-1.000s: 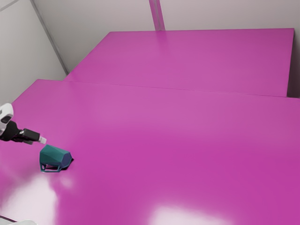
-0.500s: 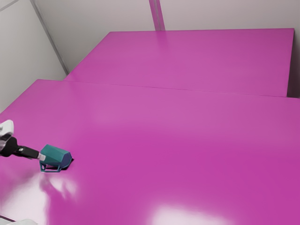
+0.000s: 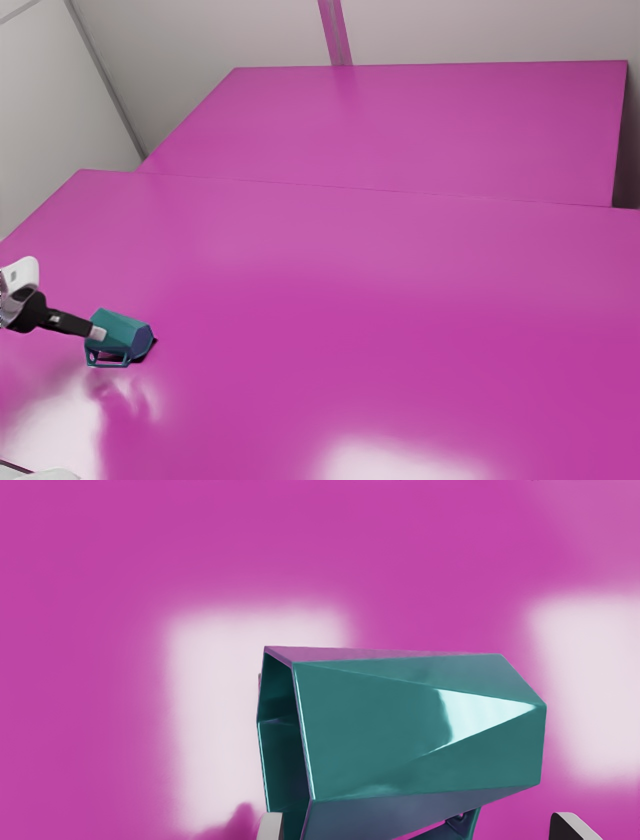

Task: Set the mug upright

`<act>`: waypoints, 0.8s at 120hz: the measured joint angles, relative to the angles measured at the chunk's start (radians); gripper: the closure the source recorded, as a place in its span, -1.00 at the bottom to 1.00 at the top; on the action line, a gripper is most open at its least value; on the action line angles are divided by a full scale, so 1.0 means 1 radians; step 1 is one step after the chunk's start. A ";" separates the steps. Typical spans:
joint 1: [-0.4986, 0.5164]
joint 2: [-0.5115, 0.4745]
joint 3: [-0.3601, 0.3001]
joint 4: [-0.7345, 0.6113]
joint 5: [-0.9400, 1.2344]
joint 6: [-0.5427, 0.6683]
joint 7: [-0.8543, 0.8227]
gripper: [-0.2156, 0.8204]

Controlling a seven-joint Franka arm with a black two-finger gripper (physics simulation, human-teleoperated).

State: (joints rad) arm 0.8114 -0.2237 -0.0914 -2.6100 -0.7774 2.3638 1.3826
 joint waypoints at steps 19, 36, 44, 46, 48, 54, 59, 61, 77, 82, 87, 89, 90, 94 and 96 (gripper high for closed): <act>-0.002 0.006 -0.014 -0.004 -0.038 0.013 0.015 -0.51; -0.002 0.008 -0.014 -0.004 -0.050 0.019 0.028 -0.50; -0.002 0.015 -0.014 -0.004 -0.052 0.023 0.034 -0.49; -0.002 0.017 -0.014 -0.004 -0.054 0.025 0.035 -0.49; -0.002 0.019 -0.014 -0.004 -0.055 0.026 0.036 -0.49; -0.002 0.026 -0.014 -0.003 -0.060 0.030 0.040 -0.49; -0.002 0.032 -0.014 -0.003 -0.062 0.034 0.042 -0.49; -0.002 0.033 -0.014 -0.003 -0.063 0.035 0.043 -0.48; -0.002 0.041 -0.013 -0.003 -0.068 0.044 0.051 -0.48; -0.002 0.048 -0.013 -0.003 -0.069 0.047 0.053 -0.48; -0.002 0.057 -0.013 -0.002 -0.070 0.051 0.055 -0.48; -0.002 0.060 -0.013 -0.002 -0.070 0.052 0.055 -0.47; -0.002 0.060 -0.013 -0.002 -0.070 0.053 0.056 -0.47; -0.002 0.065 -0.013 -0.002 -0.071 0.055 0.057 -0.47; -0.002 0.067 -0.013 -0.001 -0.071 0.057 0.058 -0.47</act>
State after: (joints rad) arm 0.8099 -0.1565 -0.1043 -2.6110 -0.8489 2.4204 1.4404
